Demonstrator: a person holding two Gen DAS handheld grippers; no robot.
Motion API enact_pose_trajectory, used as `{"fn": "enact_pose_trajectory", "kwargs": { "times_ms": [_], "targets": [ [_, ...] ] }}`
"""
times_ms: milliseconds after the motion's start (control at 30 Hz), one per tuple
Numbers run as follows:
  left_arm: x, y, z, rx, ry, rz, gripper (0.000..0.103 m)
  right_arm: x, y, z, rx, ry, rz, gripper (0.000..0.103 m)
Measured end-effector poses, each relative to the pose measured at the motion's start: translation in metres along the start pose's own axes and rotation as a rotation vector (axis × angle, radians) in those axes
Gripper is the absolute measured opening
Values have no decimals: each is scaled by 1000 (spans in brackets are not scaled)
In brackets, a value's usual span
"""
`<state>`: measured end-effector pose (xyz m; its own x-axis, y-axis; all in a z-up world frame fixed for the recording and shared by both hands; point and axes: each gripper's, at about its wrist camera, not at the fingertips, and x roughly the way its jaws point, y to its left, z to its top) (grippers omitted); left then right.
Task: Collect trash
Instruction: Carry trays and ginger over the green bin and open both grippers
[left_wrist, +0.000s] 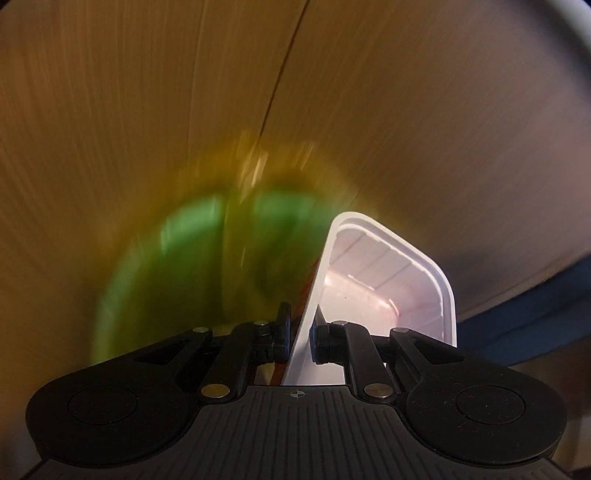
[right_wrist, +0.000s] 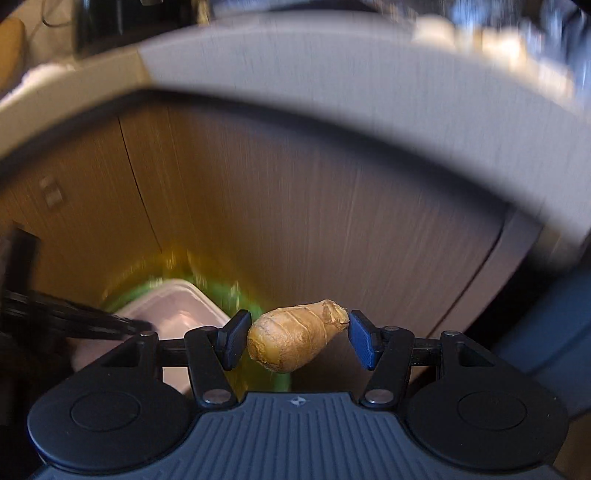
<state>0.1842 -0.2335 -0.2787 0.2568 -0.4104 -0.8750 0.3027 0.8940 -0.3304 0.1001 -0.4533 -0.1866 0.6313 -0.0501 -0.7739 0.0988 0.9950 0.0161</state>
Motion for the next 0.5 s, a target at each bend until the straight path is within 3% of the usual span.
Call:
{"fn": "enact_pose_trajectory", "kwargs": {
  "times_ms": [67, 167, 333, 500],
  "targets": [
    [39, 10, -12, -64, 79, 28, 13, 15, 0, -10, 10, 24, 1, 58],
    [81, 18, -27, -84, 126, 103, 13, 33, 4, -18, 16, 45, 3, 58],
    [125, 36, -44, -140, 270, 63, 25, 59, 11, -21, 4, 100, 43, 58],
    [107, 45, -37, -167, 219, 24, 26, 84, 26, -24, -5, 200, 114, 58]
  ]
}}
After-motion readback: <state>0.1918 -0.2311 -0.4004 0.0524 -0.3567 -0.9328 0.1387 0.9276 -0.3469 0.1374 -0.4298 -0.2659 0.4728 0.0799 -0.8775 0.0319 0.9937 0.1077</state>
